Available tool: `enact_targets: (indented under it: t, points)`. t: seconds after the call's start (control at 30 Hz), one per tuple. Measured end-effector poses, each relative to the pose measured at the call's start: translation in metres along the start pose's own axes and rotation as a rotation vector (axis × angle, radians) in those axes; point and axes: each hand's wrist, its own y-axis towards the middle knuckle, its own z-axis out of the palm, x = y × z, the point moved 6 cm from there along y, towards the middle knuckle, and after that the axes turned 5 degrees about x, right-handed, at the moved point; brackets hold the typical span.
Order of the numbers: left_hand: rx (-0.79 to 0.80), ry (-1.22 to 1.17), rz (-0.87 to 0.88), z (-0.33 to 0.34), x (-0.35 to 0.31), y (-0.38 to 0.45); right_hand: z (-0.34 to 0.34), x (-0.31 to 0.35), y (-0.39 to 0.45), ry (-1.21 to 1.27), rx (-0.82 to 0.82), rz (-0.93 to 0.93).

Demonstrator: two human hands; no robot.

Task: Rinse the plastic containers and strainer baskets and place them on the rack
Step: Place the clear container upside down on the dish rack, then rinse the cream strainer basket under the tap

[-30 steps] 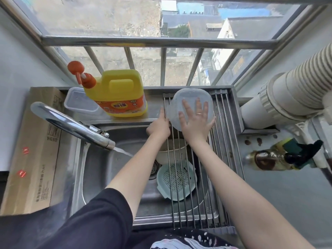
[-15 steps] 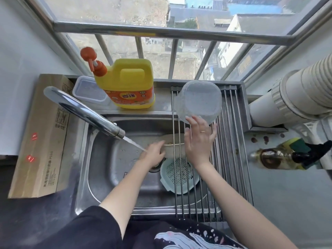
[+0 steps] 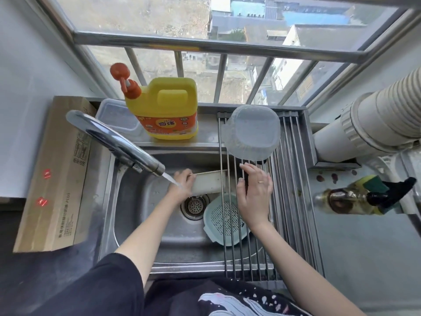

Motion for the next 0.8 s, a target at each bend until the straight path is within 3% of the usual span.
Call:
enact_targets:
  t: [0.17, 0.3, 0.53, 0.67, 0.73, 0.8]
  points:
    - [-0.117, -0.172, -0.111, -0.032, 0.031, -0.023, 0.009, 0.015, -0.004, 0.067, 0.049, 0.011]
    - [-0.181, -0.211, -0.083, -0.047, 0.043, -0.047, 0.018, 0.031, -0.006, 0.187, 0.109, 0.021]
    - [-0.348, -0.042, 0.073, -0.06, 0.034, -0.104, 0.057, 0.041, -0.017, 0.476, 0.506, 0.576]
    - [-0.381, 0.153, 0.313, -0.048, 0.021, -0.144, 0.074, 0.043, -0.035, 0.81, 0.715, 1.034]
    - [-0.378, 0.187, 0.404, -0.041, 0.024, -0.161, 0.077, 0.041, -0.039, 0.717, 0.793, 0.998]
    - [-0.383, 0.193, 0.421, -0.04, 0.032, -0.168, 0.077, 0.043, -0.039, 0.565, 0.786, 0.815]
